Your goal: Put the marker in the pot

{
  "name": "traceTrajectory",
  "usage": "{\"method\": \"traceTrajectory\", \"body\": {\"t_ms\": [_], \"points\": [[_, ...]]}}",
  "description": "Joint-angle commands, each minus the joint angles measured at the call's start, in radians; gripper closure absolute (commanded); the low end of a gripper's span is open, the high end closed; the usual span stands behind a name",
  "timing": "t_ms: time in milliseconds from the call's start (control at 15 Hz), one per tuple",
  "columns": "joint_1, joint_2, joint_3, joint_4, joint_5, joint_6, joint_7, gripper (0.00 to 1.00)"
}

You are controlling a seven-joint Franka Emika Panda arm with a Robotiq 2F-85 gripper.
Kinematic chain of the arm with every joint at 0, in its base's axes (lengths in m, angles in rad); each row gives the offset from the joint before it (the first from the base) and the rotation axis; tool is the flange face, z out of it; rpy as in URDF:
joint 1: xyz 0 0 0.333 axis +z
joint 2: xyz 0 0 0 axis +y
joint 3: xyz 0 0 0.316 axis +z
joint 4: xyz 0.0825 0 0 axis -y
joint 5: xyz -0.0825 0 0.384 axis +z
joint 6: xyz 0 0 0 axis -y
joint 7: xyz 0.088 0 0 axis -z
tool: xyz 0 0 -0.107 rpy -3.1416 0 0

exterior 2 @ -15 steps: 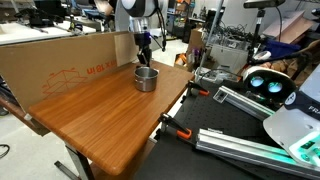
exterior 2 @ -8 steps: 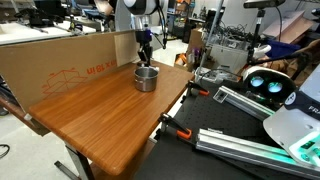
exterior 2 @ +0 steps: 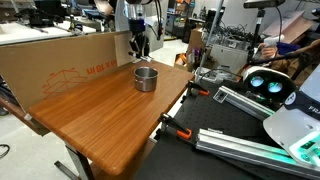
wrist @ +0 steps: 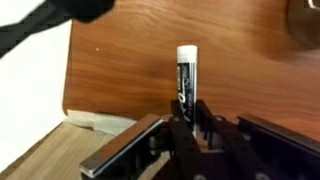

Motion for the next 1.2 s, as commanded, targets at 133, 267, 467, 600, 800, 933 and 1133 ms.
{"method": "traceTrajectory", "body": {"t_ms": [133, 267, 467, 600, 800, 933, 1133], "points": [[0.065, -0.099, -0.017, -0.117, -0.078, 0.124, 0.074, 0.95], [0.083, -0.13, -0.013, -0.157, -0.097, 0.143, 0.087, 0.95], [0.114, -0.169, -0.017, -0.214, -0.126, 0.173, 0.123, 0.95], [0.135, -0.194, -0.018, -0.251, -0.15, 0.195, 0.144, 0.95], [0.172, -0.228, -0.025, -0.297, -0.202, 0.229, 0.19, 0.95], [0.195, -0.249, -0.026, -0.322, -0.239, 0.241, 0.222, 0.95], [0.224, -0.283, -0.027, -0.357, -0.289, 0.256, 0.263, 0.95]]}}
